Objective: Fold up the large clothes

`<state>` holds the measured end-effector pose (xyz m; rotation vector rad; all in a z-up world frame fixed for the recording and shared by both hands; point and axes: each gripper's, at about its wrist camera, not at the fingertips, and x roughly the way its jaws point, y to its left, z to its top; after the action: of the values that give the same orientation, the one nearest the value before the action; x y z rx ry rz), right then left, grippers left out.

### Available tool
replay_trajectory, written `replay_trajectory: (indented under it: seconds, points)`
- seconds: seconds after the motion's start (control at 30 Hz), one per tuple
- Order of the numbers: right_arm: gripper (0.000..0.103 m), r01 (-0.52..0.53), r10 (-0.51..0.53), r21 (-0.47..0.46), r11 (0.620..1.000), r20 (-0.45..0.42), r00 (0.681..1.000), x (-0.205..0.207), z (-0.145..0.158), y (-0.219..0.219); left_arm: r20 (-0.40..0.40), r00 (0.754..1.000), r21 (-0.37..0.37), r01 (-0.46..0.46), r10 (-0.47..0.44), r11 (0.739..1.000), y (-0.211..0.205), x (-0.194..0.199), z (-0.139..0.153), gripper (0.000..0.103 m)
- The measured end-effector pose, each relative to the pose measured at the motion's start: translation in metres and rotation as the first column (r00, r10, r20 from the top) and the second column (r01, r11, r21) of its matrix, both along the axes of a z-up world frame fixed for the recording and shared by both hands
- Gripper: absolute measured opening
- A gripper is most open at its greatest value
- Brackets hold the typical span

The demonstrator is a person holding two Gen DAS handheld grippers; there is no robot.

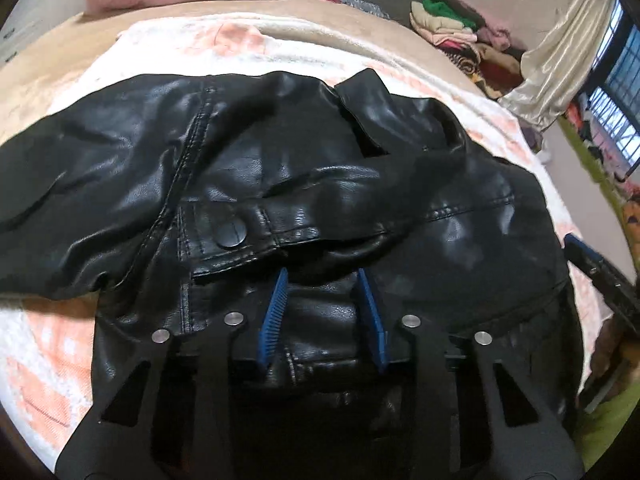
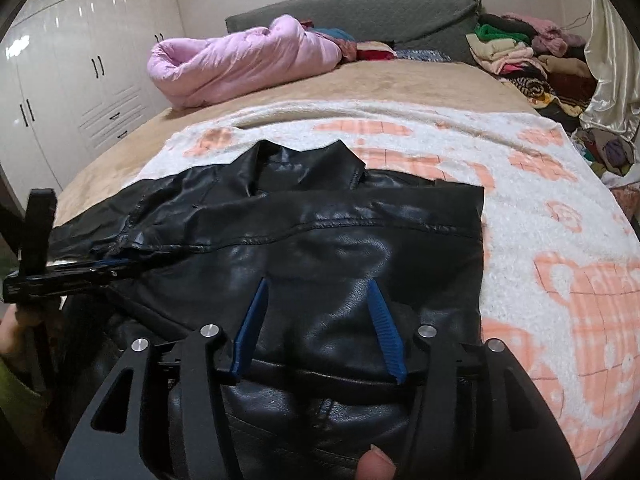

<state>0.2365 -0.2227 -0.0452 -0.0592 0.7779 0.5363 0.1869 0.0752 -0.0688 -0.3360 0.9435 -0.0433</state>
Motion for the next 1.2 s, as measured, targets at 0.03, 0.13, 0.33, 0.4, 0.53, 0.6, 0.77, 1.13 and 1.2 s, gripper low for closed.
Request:
replay_trajectory:
  seconds: [0.03,0.13,0.33,0.4,0.53,0.6,0.77,1.13,1.2]
  points:
    - [0.056,0.017,-0.018,-0.028,0.999,-0.034,0.999,0.005,-0.007,0.001,0.002,1.000,-0.008,0.000,0.000,1.000,0.001,-0.001,0.000,0.028]
    - [0.055,0.079,-0.098,-0.122,0.989,-0.150,0.984,0.022,-0.035,-0.004,0.002,1.000,0.015,0.003,-0.003,1.000,-0.002,0.000,0.003,0.029]
    - [0.058,0.079,-0.095,-0.116,0.990,-0.141,0.985,0.021,-0.035,-0.004,0.000,1.000,0.056,0.017,-0.017,0.998,-0.017,-0.001,0.009,0.039]
    - [0.060,0.067,-0.078,-0.100,0.993,-0.114,0.990,0.016,-0.026,-0.002,0.010,1.000,0.068,0.026,-0.027,0.997,-0.023,-0.003,0.015,0.047]
    - [0.072,0.027,-0.030,-0.034,0.999,-0.082,0.996,0.004,-0.011,-0.002,0.028,0.999,0.093,0.040,-0.043,0.995,-0.033,-0.008,0.025,0.059]
    - [0.072,0.007,-0.010,-0.037,0.999,-0.071,0.997,-0.002,-0.008,0.004,0.030,0.999,0.102,0.042,-0.046,0.994,-0.036,-0.011,0.029,0.060]
    - [0.075,-0.018,0.002,-0.141,0.990,-0.115,0.993,-0.006,-0.026,0.023,0.004,0.999,0.194,0.033,-0.034,0.981,-0.044,-0.016,0.024,0.074]
    - [0.094,0.021,-0.024,-0.075,0.997,-0.034,0.999,-0.030,-0.004,0.016,0.027,0.999,0.161,0.022,-0.027,0.987,-0.042,-0.035,0.038,0.088]
    - [0.098,0.031,-0.033,-0.075,0.997,-0.019,0.999,-0.037,-0.001,0.016,0.031,0.999,0.165,0.019,-0.025,0.986,-0.044,-0.039,0.041,0.094]
